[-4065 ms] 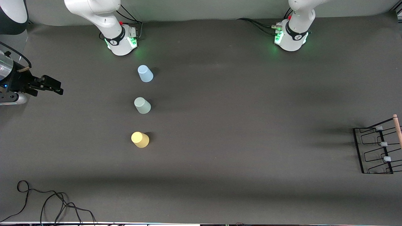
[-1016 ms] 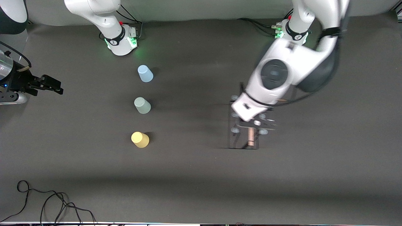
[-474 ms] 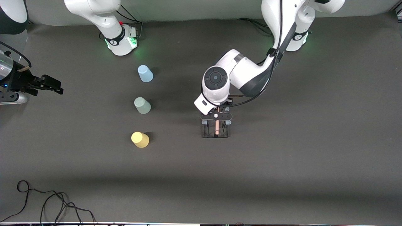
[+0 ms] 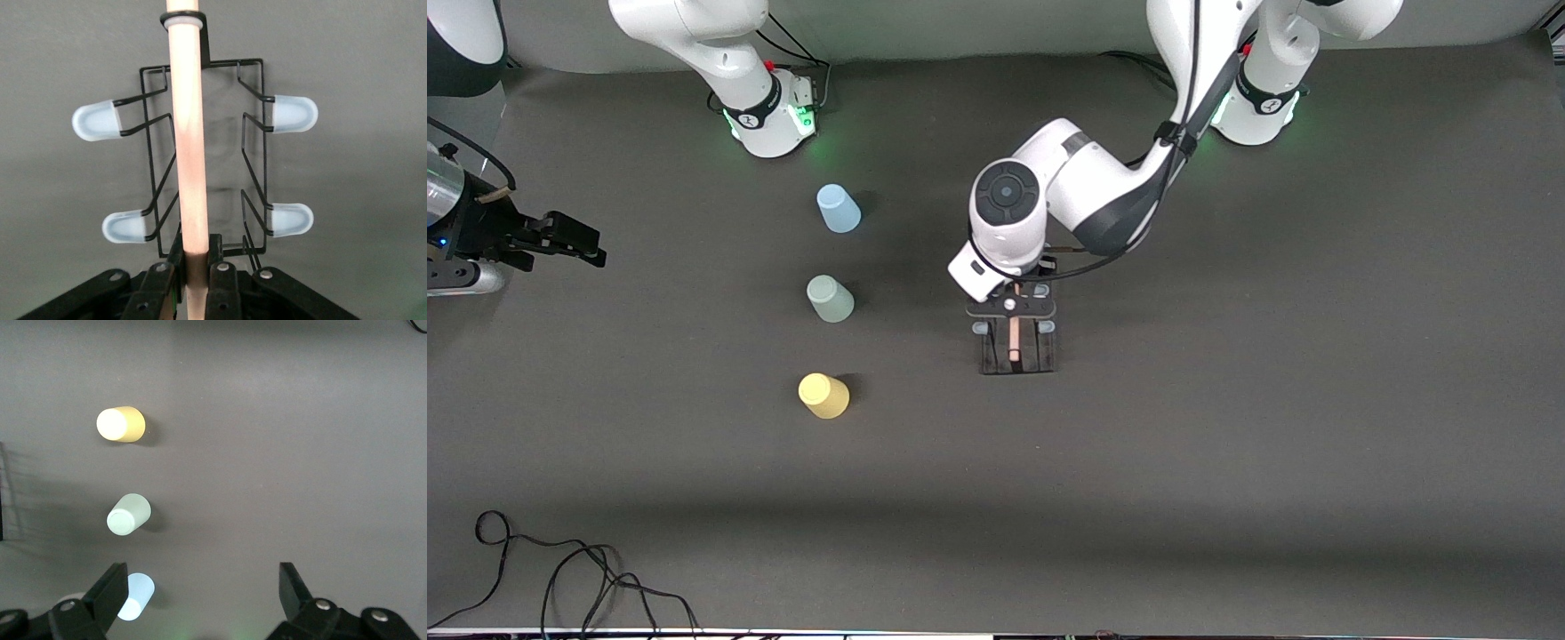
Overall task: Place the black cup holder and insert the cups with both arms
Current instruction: 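Grasp the black rack handle with the left gripper and carry it inward, then set the rack down with the left gripper while the right gripper reaches out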
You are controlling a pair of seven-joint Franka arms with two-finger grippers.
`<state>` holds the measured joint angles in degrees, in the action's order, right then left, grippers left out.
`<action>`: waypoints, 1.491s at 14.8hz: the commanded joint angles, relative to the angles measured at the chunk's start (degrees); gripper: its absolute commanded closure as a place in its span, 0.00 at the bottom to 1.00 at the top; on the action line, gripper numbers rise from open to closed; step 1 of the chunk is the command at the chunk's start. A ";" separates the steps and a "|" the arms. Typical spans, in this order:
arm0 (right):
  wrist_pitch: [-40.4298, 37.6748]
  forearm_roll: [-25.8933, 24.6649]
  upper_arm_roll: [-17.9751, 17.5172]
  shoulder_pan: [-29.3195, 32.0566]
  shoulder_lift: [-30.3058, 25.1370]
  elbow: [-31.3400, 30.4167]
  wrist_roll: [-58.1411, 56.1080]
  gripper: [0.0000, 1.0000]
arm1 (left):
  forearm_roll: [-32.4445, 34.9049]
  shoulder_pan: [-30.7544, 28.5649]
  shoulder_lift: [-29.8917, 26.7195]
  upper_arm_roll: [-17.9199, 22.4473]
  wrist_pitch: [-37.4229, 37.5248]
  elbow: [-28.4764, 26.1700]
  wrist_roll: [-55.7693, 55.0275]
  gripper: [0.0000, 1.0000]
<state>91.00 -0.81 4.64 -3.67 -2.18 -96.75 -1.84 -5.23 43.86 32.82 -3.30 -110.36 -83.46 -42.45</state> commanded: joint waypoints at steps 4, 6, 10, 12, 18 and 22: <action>-0.38 0.64 0.10 -0.11 -1.25 -0.54 0.08 0.00 | -0.48 0.61 -0.39 1.01 0.40 0.05 -0.87 0.81; -0.03 1.07 0.10 -0.20 -1.25 -0.80 0.17 0.00 | -0.22 0.43 -0.39 1.01 0.58 0.14 -0.70 0.18; 0.32 7.48 -0.16 -0.46 -1.42 -1.16 5.33 0.00 | -0.22 -4.99 -4.06 1.54 3.03 0.58 3.76 0.07; 0.59 7.58 -0.16 -4.05 -1.51 -1.24 10.51 0.00 | 0.04 -8.08 -6.44 1.71 6.98 1.19 8.33 0.02; 11.19 6.79 -0.07 -12.49 -4.57 -13.33 21.96 0.00 | 5.58 -20.21 -12.25 1.72 10.69 0.75 22.39 0.01; 24.29 6.70 -0.25 -13.82 -9.68 -28.81 22.05 0.00 | 11.73 -25.39 -13.83 1.63 9.81 -0.48 25.39 0.01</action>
<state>109.11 6.26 4.14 -16.30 -6.27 -115.82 18.86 4.46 20.47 21.20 -1.00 -99.96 -81.97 -18.73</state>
